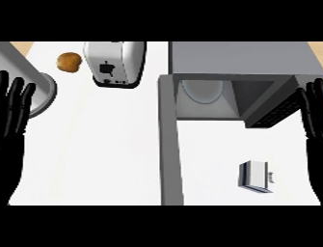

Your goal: Pick up the milk, place it into the microwave and close the microwave

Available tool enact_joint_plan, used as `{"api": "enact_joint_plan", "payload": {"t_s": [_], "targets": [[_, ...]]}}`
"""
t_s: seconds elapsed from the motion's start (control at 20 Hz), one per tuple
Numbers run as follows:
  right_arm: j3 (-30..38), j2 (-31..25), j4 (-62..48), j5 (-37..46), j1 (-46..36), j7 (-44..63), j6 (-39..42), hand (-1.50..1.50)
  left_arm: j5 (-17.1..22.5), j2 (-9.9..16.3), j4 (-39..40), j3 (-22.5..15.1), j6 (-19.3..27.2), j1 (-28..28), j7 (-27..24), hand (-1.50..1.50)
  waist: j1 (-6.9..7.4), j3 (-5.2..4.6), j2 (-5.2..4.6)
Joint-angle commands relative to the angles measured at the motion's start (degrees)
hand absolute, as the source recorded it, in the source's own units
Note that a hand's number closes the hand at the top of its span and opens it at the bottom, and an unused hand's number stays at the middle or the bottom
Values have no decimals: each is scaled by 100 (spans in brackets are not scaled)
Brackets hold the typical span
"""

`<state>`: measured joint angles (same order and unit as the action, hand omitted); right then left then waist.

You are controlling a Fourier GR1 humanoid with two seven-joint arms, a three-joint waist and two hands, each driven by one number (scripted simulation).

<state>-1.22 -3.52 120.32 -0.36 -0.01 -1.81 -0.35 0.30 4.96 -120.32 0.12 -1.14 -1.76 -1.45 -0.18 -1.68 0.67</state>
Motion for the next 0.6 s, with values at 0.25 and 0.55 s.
{"api": "enact_joint_plan", "payload": {"t_s": [0.25, 0.55], "targets": [[-931, 223, 1182, 556, 1172, -139, 100, -150, 906, 509, 626, 1058, -436, -207, 48, -150, -16, 166, -57], [-1497, 72, 1784, 851, 1708, 748, 179, -150, 1329, 417, 194, 1267, -434, 525, 569, -150, 26, 165, -51]]}}
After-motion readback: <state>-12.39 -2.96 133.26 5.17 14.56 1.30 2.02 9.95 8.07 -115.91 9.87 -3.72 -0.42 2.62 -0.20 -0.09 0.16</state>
